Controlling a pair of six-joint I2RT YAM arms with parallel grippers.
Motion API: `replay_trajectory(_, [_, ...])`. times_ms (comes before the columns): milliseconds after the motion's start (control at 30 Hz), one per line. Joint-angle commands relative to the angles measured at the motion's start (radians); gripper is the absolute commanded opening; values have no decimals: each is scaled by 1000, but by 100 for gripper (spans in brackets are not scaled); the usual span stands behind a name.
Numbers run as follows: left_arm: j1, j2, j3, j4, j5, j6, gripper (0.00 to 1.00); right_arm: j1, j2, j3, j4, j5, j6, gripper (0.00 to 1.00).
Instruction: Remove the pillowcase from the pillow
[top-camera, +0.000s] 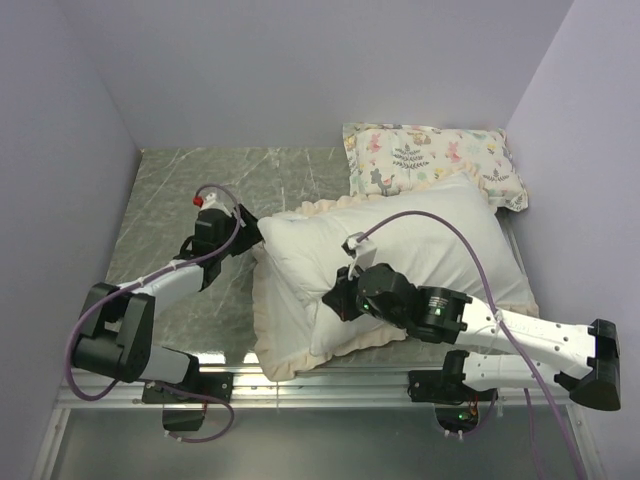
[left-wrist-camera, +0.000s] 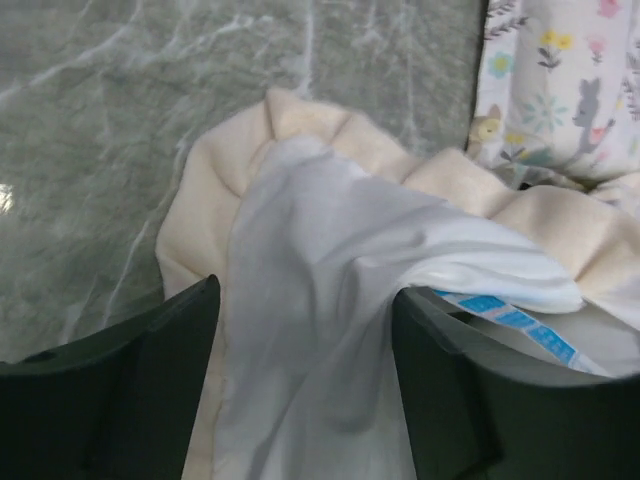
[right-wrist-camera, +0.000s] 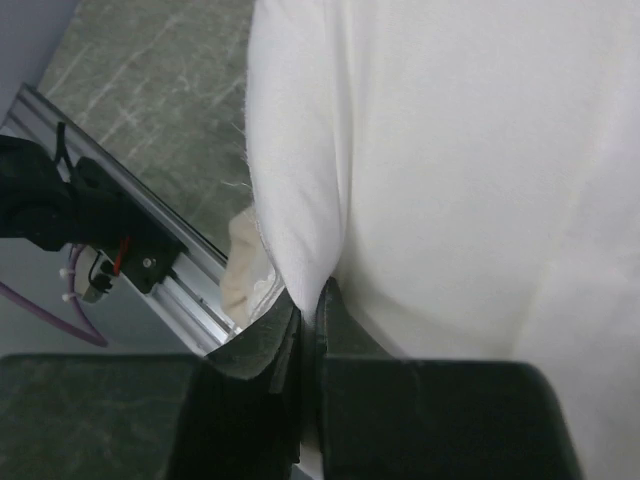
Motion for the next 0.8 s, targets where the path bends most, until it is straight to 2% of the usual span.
replay_trajectory(0, [28,-10,0,208,114,22,76,-22,27,129,67,-58,-50,0])
replay_trajectory(133, [29,-100,0,199,162,-2,83,-85,96,251,149,-185,-85,0])
replay_trajectory(233, [28,-218,0,120,78,-10,87,-176,155,310,175,-264,-85,0])
replay_trajectory(267, [28,-244,6,33,46,-12,89,-200,179,318,187,-308,-68,0])
replay_trajectory(367, [28,-342,27,-64,-29,-15,93,-263,234,353,224,-368,-51,0])
replay_trajectory(400, [28,-368,27,-97,-20,-15,99,-270,248,365,229,-374,-51,0])
replay_trajectory(567, [-18,-514,18,-183,18,-44,99,-289,382,505,249,-414,-41,0])
replay_trajectory(700, [-154,-597,-2,-229,-8,-45,99,-306,489,624,235,-440,-24,0])
replay_trajectory(767, [-182,-622,-3,-259,9,-45,99,-314,543,684,224,-442,-16,0])
